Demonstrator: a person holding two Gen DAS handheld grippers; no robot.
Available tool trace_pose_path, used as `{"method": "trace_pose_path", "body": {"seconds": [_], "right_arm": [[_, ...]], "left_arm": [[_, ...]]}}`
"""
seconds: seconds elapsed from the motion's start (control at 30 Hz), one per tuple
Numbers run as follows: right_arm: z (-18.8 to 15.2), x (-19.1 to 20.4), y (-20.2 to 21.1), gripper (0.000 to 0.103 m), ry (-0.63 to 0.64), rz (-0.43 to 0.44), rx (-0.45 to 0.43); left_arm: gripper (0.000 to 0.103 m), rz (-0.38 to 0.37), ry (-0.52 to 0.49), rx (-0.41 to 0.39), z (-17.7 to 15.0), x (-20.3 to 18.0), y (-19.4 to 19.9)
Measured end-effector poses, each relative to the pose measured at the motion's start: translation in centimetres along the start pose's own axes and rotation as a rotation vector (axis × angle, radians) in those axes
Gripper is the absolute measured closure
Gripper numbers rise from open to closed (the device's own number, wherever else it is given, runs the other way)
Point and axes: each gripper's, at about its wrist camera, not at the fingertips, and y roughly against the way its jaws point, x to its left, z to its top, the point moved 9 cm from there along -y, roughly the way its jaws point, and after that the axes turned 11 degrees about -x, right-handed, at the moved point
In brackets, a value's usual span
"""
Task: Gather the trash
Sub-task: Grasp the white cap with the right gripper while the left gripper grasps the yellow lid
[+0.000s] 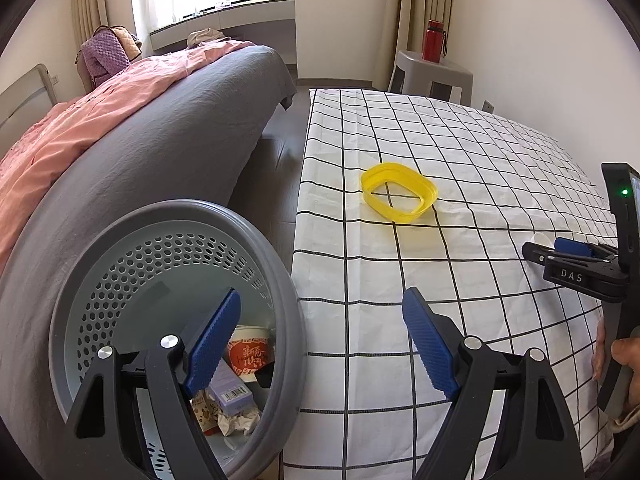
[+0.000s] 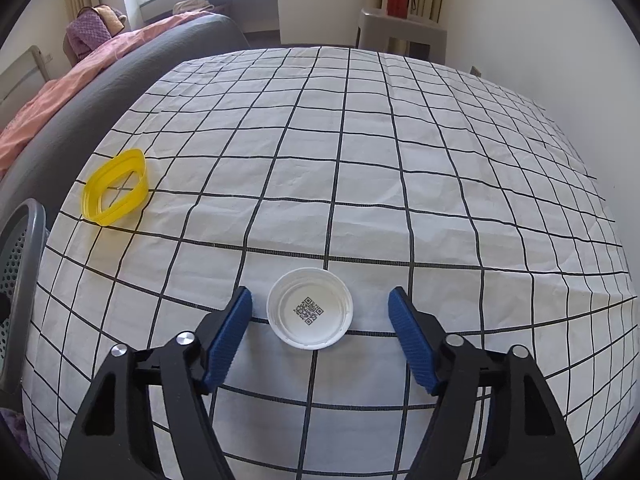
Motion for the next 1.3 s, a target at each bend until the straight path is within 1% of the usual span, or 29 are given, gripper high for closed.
{"method": "trace_pose_path", "body": {"seconds": [0.03, 0.07, 0.1, 0.17, 0.4, 0.5, 0.8, 0.87, 1.03, 1.17, 1.3], "right_arm": [[0.1, 0.0, 0.1, 0.055, -0.002, 0.001, -0.003], [0.1, 0.1, 0.2, 0.061, -0.001, 0.007, -0.002], [0.3, 0.2, 0.2, 0.064, -0.003, 0.017, 0.000], [0.4, 0.4, 0.3, 0.064, -0.022, 0.048, 0.001], [1.6, 0.6, 1.4, 0.064, -0.068, 0.110, -0.018], [2.0, 0.3, 1.8, 0.064, -0.113, 0.147, -0.022], [3.4, -0.3, 2.9, 0.064, -0.159, 0.188, -0.050], [3.6, -0.5, 3.0, 0.064, -0.172, 0.199, -0.054], [3.9, -0.5, 3.3, 0.064, -0.184, 0.215, -0.060], [3.9, -0.4, 3.4, 0.064, -0.183, 0.224, -0.062], [3.9, -0.2, 3.7, 0.064, -0.182, 0.231, -0.068]], "left_arm": [[0.024, 0.003, -0.003, 0.003, 0.0, -0.2, -0.2], [0.024, 0.004, -0.004, 0.006, 0.0, -0.3, -0.4], [0.024, 0.003, -0.004, 0.011, 0.1, -0.5, -0.7], [0.024, -0.004, -0.001, 0.024, 0.3, -1.0, -1.3], [0.024, -0.050, 0.028, 0.074, 1.9, -3.2, -4.1], [0.024, -0.068, 0.052, 0.113, 2.4, -4.3, -5.8], [0.024, -0.088, 0.052, 0.154, 4.7, -7.9, -10.0], [0.024, -0.082, 0.043, 0.163, 5.0, -8.4, -10.9], [0.024, -0.035, 0.005, 0.170, 5.2, -8.5, -12.4], [0.024, -0.015, 0.000, 0.171, 5.3, -8.3, -12.9], [0.024, 0.002, 0.004, 0.191, 5.1, -8.2, -13.9]]}}
